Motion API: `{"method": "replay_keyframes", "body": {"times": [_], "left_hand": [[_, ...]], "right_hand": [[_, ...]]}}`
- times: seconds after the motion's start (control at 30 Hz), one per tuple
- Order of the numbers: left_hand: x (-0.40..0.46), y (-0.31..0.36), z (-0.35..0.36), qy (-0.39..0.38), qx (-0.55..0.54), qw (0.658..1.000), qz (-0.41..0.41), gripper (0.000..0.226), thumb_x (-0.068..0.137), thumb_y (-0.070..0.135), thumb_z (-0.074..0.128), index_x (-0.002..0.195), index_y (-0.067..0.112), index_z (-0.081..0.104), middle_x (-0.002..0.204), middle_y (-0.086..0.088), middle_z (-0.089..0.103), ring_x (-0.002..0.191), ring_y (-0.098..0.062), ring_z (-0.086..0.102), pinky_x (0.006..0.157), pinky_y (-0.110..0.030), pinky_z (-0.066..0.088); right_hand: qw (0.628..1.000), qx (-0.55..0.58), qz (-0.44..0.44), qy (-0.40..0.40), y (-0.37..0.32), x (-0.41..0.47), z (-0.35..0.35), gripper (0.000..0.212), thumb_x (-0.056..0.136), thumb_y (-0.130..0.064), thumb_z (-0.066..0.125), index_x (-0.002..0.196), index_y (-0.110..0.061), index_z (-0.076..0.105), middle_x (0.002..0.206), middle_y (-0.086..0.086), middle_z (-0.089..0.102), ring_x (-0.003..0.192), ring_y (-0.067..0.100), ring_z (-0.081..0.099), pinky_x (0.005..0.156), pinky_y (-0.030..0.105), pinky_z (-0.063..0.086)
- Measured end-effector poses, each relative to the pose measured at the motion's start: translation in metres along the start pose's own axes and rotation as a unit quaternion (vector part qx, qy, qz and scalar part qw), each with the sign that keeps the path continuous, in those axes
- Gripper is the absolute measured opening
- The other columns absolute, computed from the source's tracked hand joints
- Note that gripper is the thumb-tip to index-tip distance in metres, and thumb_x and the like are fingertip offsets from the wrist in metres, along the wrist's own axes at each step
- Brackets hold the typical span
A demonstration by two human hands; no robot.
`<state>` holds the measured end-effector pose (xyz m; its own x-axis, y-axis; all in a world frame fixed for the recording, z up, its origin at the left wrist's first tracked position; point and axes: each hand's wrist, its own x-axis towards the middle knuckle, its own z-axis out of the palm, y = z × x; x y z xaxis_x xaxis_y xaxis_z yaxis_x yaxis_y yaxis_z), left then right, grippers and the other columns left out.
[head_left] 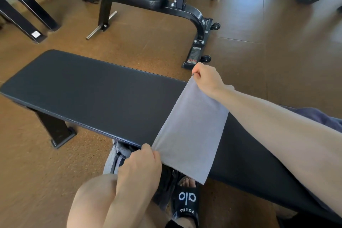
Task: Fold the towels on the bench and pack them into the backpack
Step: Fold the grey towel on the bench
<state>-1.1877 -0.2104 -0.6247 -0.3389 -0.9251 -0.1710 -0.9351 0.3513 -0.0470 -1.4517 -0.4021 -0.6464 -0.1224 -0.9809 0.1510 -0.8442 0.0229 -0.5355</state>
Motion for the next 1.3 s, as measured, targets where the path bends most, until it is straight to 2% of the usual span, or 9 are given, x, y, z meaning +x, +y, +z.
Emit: {"method": "replay_keyframes", "body": {"times": [0.17,0.33,0.4,0.53,0.67,0.77,0.97,1.13,1.3], "left_hand": [[-0.002,0.001,-0.001,0.005,0.045,0.999,-0.011,0.043,0.072,-0.002,-0.004,0.090,0.016,0.030,0.083,0.002,0.032,0.056,-0.011,0.023,0.045,-0.028,0.015],[0.000,-0.005,0.003,0.020,-0.001,1.000,-0.010,0.025,0.070,-0.010,0.034,0.069,0.014,0.030,0.066,-0.001,0.020,0.047,-0.011,0.004,0.045,-0.022,0.003],[0.001,-0.004,0.002,0.021,-0.022,0.999,-0.038,0.025,0.078,-0.007,0.041,0.074,0.016,0.031,0.067,-0.001,0.025,0.046,-0.015,0.019,0.044,-0.026,0.016],[-0.001,0.003,-0.006,0.000,0.038,0.999,-0.024,0.057,0.062,-0.004,-0.015,0.091,0.015,0.030,0.089,0.000,0.036,0.062,-0.018,0.036,0.048,-0.028,0.023],[0.000,0.006,-0.010,0.054,-0.055,0.993,-0.093,0.014,0.085,0.002,0.045,0.083,0.015,0.040,0.074,0.000,0.033,0.048,-0.011,0.017,0.043,-0.022,0.011],[0.005,0.008,-0.009,0.118,-0.166,0.970,-0.135,0.009,0.093,0.016,0.055,0.092,0.012,0.047,0.077,0.001,0.041,0.051,-0.013,0.036,0.041,-0.029,0.035],[0.013,0.012,-0.007,0.166,-0.176,0.967,-0.078,0.015,0.092,0.010,0.055,0.089,0.014,0.041,0.077,-0.005,0.049,0.047,-0.019,0.049,0.037,-0.028,0.043],[0.029,0.011,-0.009,0.065,-0.238,0.959,-0.138,0.018,0.099,0.021,0.051,0.111,0.008,0.047,0.104,-0.011,0.050,0.083,-0.027,0.047,0.072,-0.034,0.040],[0.026,0.016,-0.023,0.030,-0.223,0.961,-0.160,0.008,0.096,0.015,0.047,0.101,0.011,0.041,0.089,-0.005,0.055,0.084,-0.026,0.051,0.067,-0.032,0.031]], "right_hand": [[0.996,-0.073,-0.042,0.017,-0.003,-0.010,0.007,0.008,0.102,-0.012,0.044,0.106,-0.012,0.051,0.099,0.004,0.059,0.076,0.021,0.056,0.065,0.035,0.046],[0.994,-0.092,-0.048,0.021,-0.006,-0.013,0.007,0.010,0.102,-0.014,0.047,0.112,-0.010,0.048,0.097,0.005,0.057,0.067,0.016,0.051,0.062,0.028,0.038],[0.993,-0.106,-0.042,0.013,-0.006,-0.012,0.008,0.016,0.102,-0.016,0.049,0.117,-0.010,0.048,0.097,0.004,0.055,0.067,0.014,0.050,0.062,0.027,0.039],[0.985,-0.169,-0.035,0.009,-0.006,-0.008,0.012,0.025,0.104,-0.026,0.046,0.123,-0.010,0.051,0.106,0.008,0.063,0.081,0.021,0.061,0.069,0.031,0.047],[0.977,-0.196,-0.014,0.080,-0.012,-0.010,0.005,0.030,0.102,-0.031,0.047,0.125,-0.013,0.055,0.119,0.011,0.063,0.104,0.028,0.060,0.090,0.038,0.046],[0.979,-0.151,-0.067,0.122,-0.027,-0.039,-0.005,0.026,0.101,-0.028,0.042,0.116,-0.014,0.058,0.108,0.008,0.062,0.098,0.028,0.058,0.088,0.040,0.044],[0.986,-0.061,-0.150,-0.037,-0.059,-0.180,-0.019,0.048,0.095,-0.043,0.047,0.134,-0.015,0.052,0.132,0.004,0.054,0.124,0.024,0.047,0.109,0.036,0.033],[0.966,-0.149,-0.169,-0.124,-0.047,-0.250,-0.015,0.084,0.087,-0.065,0.045,0.155,-0.019,0.028,0.163,0.010,0.022,0.151,0.026,0.014,0.123,0.045,0.011],[0.948,-0.210,-0.207,-0.119,-0.032,-0.262,-0.008,0.083,0.082,-0.043,0.066,0.153,-0.020,0.031,0.160,0.013,0.027,0.148,0.030,0.024,0.122,0.048,0.018]]}}
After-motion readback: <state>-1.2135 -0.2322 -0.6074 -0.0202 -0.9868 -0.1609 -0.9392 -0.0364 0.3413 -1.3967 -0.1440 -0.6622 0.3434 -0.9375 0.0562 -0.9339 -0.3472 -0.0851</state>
